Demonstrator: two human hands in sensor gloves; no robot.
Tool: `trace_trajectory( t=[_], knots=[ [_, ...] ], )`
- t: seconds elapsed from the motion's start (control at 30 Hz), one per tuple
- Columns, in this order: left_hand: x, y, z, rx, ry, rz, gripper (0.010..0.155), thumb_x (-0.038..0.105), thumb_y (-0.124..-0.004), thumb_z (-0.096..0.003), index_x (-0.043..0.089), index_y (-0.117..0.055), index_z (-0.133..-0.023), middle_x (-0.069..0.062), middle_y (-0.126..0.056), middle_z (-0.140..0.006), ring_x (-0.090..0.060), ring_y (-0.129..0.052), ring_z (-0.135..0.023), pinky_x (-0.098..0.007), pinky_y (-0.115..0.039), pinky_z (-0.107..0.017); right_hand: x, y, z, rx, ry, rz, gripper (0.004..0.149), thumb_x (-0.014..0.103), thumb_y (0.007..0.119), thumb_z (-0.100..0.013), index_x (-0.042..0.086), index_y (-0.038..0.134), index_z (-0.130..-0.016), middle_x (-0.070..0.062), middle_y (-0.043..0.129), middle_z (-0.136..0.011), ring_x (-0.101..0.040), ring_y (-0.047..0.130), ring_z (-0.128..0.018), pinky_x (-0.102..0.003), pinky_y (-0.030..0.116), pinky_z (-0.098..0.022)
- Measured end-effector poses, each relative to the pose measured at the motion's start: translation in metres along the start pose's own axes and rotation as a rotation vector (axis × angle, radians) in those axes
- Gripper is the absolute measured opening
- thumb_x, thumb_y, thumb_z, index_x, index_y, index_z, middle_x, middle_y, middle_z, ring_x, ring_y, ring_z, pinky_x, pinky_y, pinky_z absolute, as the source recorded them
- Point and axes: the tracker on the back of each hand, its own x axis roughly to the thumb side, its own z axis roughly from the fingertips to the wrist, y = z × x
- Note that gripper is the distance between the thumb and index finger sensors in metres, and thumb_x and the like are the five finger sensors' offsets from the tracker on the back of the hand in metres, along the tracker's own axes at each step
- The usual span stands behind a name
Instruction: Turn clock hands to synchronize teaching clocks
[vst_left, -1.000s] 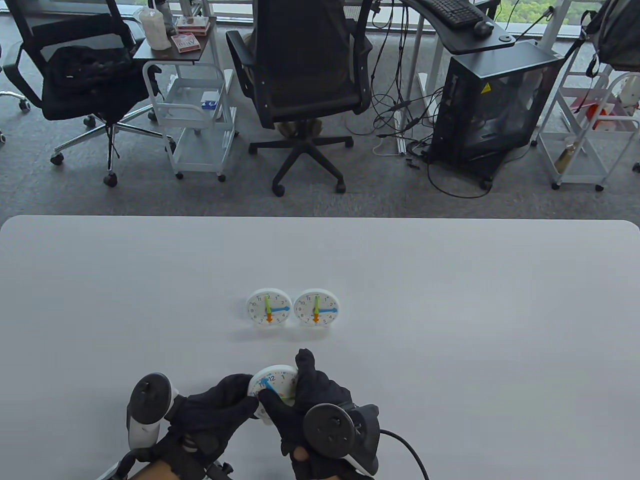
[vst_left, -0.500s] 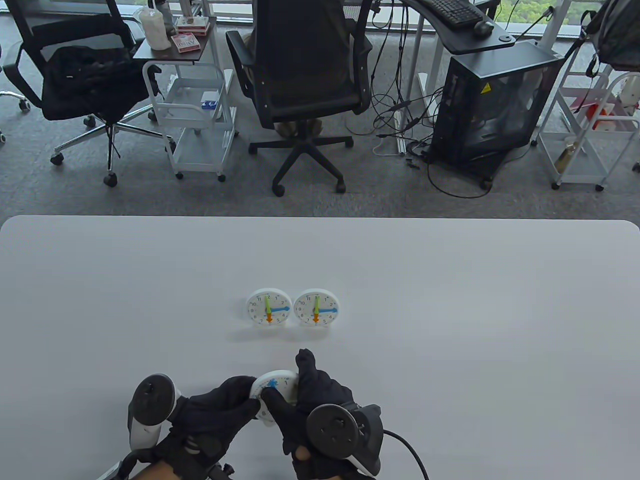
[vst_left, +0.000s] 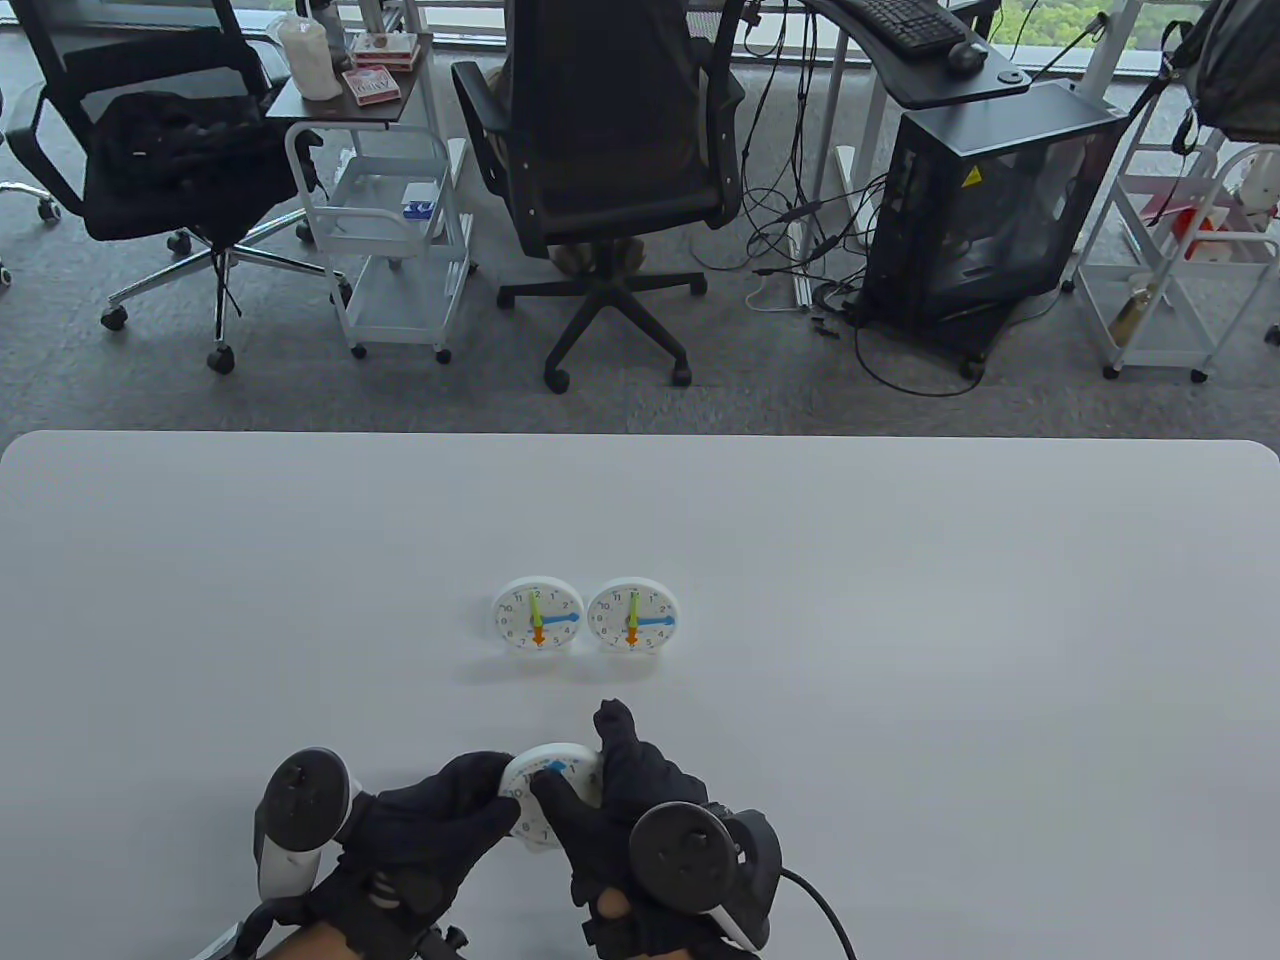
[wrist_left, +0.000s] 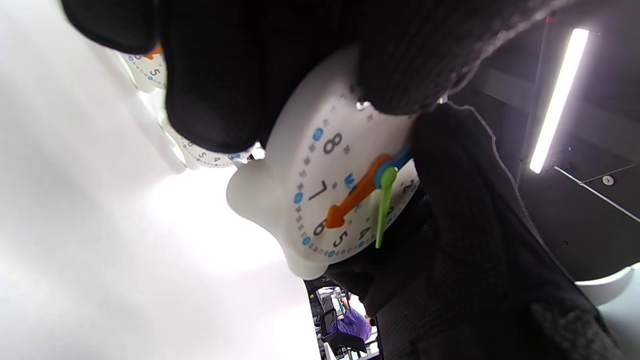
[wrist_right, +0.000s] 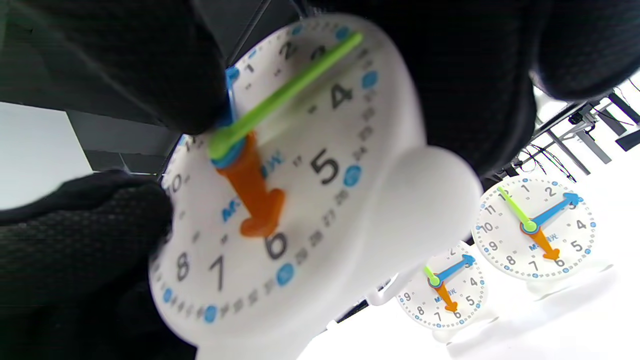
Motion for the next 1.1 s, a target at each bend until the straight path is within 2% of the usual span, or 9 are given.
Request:
trace_trajectory(
  t=[0.37,1.1],
  knots=[
    [0.0,0.002,0.0,0.008,0.004,0.005,0.049,0.042,-0.087,-0.0494,0.019,-0.078,-0.092,-0.008,-0.102,-0.082,-0.039,-0.103,-0.064,-0.068,-0.068,-0.057,-0.008,-0.002,-0.002,0.013,0.054,-0.112,0.08,0.055,0.081,-0.05,-0.011,0.069,-0.094,-0.016,0.092,-0.066,-0.033,0.102,-0.038,-0.062,0.077,-0.038],
    [-0.001,0.009,0.002,0.007,0.034,0.056,0.05,0.042,-0.086,-0.0497,0.018,-0.079,-0.093,-0.009,-0.103,-0.08,-0.039,-0.104,-0.063,-0.068,-0.068,-0.057,-0.03,0.003,-0.005,0.141,0.196,-0.421,0.072,0.05,0.081,-0.051,-0.009,0.073,-0.092,-0.014,0.093,-0.065,-0.034,0.101,-0.041,-0.063,0.076,-0.041]
  ],
)
